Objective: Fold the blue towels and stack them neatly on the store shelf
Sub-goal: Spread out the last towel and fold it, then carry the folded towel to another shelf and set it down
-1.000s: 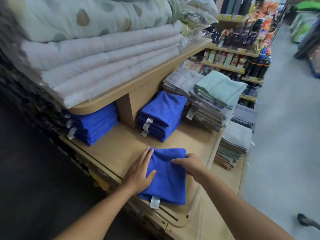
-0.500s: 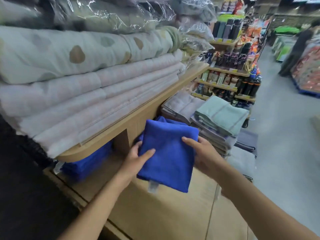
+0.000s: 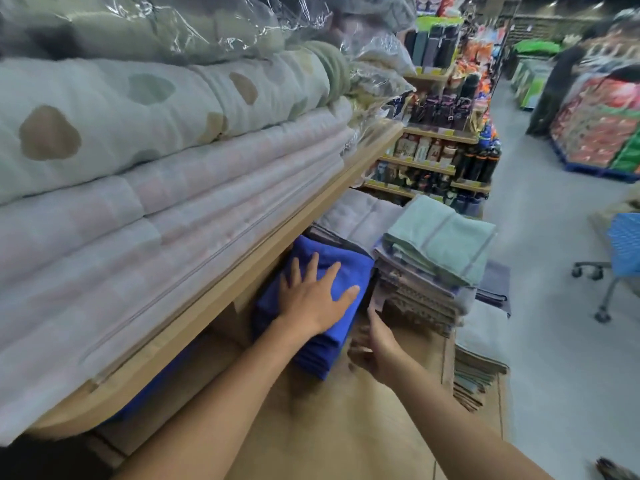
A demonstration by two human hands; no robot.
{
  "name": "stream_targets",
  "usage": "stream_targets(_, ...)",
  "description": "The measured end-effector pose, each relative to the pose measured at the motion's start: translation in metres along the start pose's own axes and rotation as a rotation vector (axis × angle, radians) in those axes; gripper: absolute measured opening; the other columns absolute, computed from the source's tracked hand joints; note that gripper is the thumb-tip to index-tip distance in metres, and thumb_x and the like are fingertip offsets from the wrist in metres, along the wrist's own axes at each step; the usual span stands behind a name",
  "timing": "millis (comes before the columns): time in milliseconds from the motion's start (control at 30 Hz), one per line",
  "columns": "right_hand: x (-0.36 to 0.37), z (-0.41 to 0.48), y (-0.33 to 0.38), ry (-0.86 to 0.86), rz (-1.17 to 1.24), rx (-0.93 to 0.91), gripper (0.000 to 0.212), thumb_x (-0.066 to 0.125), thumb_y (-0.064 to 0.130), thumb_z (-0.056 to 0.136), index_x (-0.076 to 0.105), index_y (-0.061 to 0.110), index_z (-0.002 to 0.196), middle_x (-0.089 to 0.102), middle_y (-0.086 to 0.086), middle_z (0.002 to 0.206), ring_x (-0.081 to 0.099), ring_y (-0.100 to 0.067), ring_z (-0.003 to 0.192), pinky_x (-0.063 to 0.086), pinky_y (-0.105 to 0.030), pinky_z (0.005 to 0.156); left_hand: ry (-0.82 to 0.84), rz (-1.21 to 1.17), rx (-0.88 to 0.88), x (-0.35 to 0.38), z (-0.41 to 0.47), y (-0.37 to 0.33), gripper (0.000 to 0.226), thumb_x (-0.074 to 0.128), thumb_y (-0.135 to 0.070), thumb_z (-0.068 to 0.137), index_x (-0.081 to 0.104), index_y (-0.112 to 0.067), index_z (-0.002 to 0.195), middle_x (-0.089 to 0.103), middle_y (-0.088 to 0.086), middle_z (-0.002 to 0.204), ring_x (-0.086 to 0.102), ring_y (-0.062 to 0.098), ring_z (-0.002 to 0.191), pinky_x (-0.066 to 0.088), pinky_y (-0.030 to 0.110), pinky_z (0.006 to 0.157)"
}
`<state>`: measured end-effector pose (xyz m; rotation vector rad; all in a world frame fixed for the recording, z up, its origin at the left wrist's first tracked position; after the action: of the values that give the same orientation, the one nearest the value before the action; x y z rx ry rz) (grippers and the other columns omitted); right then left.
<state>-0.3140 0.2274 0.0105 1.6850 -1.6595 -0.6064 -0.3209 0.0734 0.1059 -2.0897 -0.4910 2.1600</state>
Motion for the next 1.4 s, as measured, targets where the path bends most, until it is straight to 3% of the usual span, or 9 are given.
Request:
stream_targets(100, 0.012, 0.001, -0.016, 0.101, 0.145, 0.1, 0.053, 0.048, 0.064, 0.097, 0.059, 0.012, 0.095, 0.054, -0.004, 0.06, 0.052, -0.023, 0.051, 0.042, -0.035, 0.059, 0.081, 0.019, -0.051, 0.016, 0.012, 0.022, 0.097, 0.011, -0.097, 0.07, -0.002, -0.052, 0.154, -0.013, -0.007, 0.169, -0.004, 0.039, 0.154, 0.001, 0.06, 0.121)
stream_targets(200, 0.023, 0.007, -0.021, 0.116, 0.334, 0.144, 0.056, 0.065, 0.067, 0.084, 0.056, 0.012, 0.093, 0.062, -0.009, 0.082, 0.065, -0.028, 0.079, 0.054, -0.039, 0.083, 0.08, -0.028, -0.046, 0.018, 0.017, 0.036, 0.11, 0.013, -0.102, 0.062, -0.008, -0.048, 0.155, -0.013, -0.005, 0.169, 0.001, 0.037, 0.155, 0.005, 0.058, 0.122)
stream_targets(300, 0.038, 0.009, -0.022, 0.209, 0.386, 0.146, 0.076, 0.075, 0.074, 0.067, 0.065, 0.006, 0.101, 0.07, -0.009, 0.094, 0.068, -0.027, 0.084, 0.053, -0.037, 0.085, 0.068, -0.194, -0.089, 0.015, 0.016, 0.048, 0.13, 0.027, -0.103, 0.057, -0.005, -0.031, 0.16, -0.005, 0.008, 0.17, 0.007, 0.032, 0.155, 0.011, 0.05, 0.125)
stream_targets(433, 0.064, -0.005, -0.022, 0.44, 0.515, 0.099, 0.084, 0.071, 0.07, 0.08, 0.063, 0.007, 0.135, 0.066, -0.018, 0.134, 0.063, -0.035, 0.124, 0.041, -0.052, 0.114, 0.058, -0.472, -0.05, 0.001, 0.014, 0.056, 0.13, 0.047, -0.097, 0.059, 0.016, -0.021, 0.161, 0.021, 0.009, 0.166, 0.025, 0.022, 0.151, 0.024, 0.042, 0.123)
stream_targets(567, 0.066, -0.015, -0.014, 0.354, 0.355, -0.122, 0.075, 0.055, 0.071, 0.089, 0.059, 0.018, 0.141, 0.068, -0.008, 0.133, 0.064, -0.026, 0.124, 0.043, -0.048, 0.114, 0.01, -0.506, 0.021, -0.005, 0.0, 0.056, 0.122, 0.046, -0.1, 0.06, 0.019, -0.032, 0.158, 0.034, -0.001, 0.16, 0.037, 0.017, 0.144, 0.031, 0.04, 0.119)
stream_targets(733, 0.068, -0.042, -0.003, 0.352, 0.396, -0.243, 0.062, 0.052, 0.052, 0.098, 0.051, 0.011, 0.145, 0.064, -0.017, 0.137, 0.06, -0.035, 0.128, 0.041, -0.053, 0.114, -0.068, -0.592, 0.038, -0.009, -0.023, 0.051, 0.119, 0.047, -0.098, 0.061, 0.025, -0.029, 0.155, 0.044, -0.001, 0.152, 0.045, 0.017, 0.139, 0.038, 0.046, 0.114)
stream_targets(967, 0.031, -0.073, 0.009, 0.346, 0.324, -0.392, 0.07, 0.07, 0.042, 0.093, 0.043, 0.013, 0.15, 0.06, -0.017, 0.142, 0.057, -0.036, 0.131, 0.041, -0.055, 0.113, -0.154, -0.615, 0.056, -0.032, -0.061, 0.01, 0.113, 0.049, -0.088, 0.068, 0.02, -0.025, 0.157, 0.039, 0.002, 0.157, 0.041, 0.021, 0.143, 0.037, 0.05, 0.114)
stream_targets(1233, -0.086, -0.153, 0.037, 0.338, 0.186, -0.608, 0.071, 0.072, 0.048, 0.091, 0.045, 0.017, 0.149, 0.056, -0.016, 0.146, 0.053, -0.035, 0.136, 0.036, -0.058, 0.116, -0.281, -0.706, 0.302, -0.068, -0.121, -0.122, 0.095, 0.05, -0.083, 0.074, 0.035, -0.024, 0.147, 0.051, -0.004, 0.141, 0.048, 0.016, 0.133, 0.041, 0.047, 0.107)
stream_targets(1400, -0.194, -0.222, 0.041, 0.264, 0.175, -0.69, 0.073, 0.07, 0.052, 0.091, 0.043, 0.018, 0.15, 0.055, -0.022, 0.144, 0.05, -0.05, 0.132, 0.032, -0.071, 0.112, -0.264, -0.691, 0.444, -0.065, -0.162, -0.236, 0.104, 0.047, -0.085, 0.073, 0.028, -0.023, 0.154, 0.043, 0.001, 0.153, 0.041, 0.02, 0.142, 0.037, 0.052, 0.111)
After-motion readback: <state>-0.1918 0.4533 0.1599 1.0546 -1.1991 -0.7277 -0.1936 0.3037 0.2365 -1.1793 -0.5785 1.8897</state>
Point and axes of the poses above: each hand's wrist, its own z-axis towards the middle knuckle, its own x-axis out of the palm, y = z × x, the point moved 6 cm from there along z, towards the middle knuckle
